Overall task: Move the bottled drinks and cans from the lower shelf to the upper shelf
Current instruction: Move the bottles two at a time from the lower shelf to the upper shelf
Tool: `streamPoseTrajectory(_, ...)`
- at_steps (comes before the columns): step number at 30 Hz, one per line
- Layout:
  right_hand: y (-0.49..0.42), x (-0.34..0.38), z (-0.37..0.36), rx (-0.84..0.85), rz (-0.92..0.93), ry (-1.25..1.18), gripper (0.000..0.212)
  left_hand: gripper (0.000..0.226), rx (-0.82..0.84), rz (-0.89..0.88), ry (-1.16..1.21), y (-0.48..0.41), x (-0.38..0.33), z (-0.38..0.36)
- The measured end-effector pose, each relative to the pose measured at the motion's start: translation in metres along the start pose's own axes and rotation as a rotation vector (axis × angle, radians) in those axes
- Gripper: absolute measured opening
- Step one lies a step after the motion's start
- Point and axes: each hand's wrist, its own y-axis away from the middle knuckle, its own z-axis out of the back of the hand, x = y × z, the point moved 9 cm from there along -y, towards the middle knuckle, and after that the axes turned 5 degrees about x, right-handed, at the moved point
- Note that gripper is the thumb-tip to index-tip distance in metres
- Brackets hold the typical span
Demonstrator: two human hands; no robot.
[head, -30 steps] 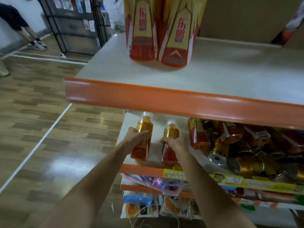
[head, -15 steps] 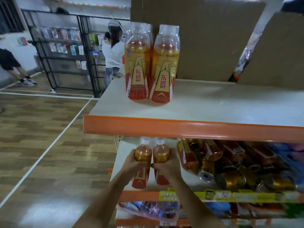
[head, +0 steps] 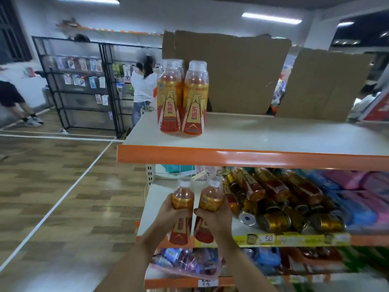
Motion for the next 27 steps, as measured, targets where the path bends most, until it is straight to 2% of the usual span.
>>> streamPoseTrajectory(5, 0.021, 0.000, 0.031, 0.060, 0.030, -0.093, 0.070, 0.058, -0.020, -0.023, 0.051, 0.035, -0.007, -0.028)
streamPoseTrajectory(9, 0.041, 0.002, 0.064, 0.137, 0.014, -0.183, 0.066, 0.061, -0.083, -0.012, 0.107, 0.070, -0.014, -0.059)
streamPoseTrajectory(13, 0.059, -0.003, 0.092, 0.183, 0.034, -0.193, 0.085, 0.076, -0.132, -0.028, 0.117, 0.094, -0.015, -0.082)
streamPoseTrajectory(16, 0.070, 0.003, 0.108, 0.200, 0.034, -0.209, 0.095, 0.068, -0.129, -0.054, 0.080, 0.108, -0.021, -0.096)
streamPoseTrajectory(21, 0.081, 0.033, 0.127, 0.230, 0.110, -0.105, 0.071, 0.056, -0.103, -0.106, 0.008, 0.124, -0.051, -0.104)
streamPoseTrajectory(24, 0.084, 0.053, 0.137, 0.224, 0.141, -0.084, 0.064, 0.043, -0.090, -0.170, -0.013, 0.131, -0.081, -0.101)
streamPoseTrajectory(27, 0.085, 0.078, 0.147, 0.223, 0.197, -0.063, 0.063, 0.048, -0.058, -0.224, -0.039, 0.139, -0.111, -0.100)
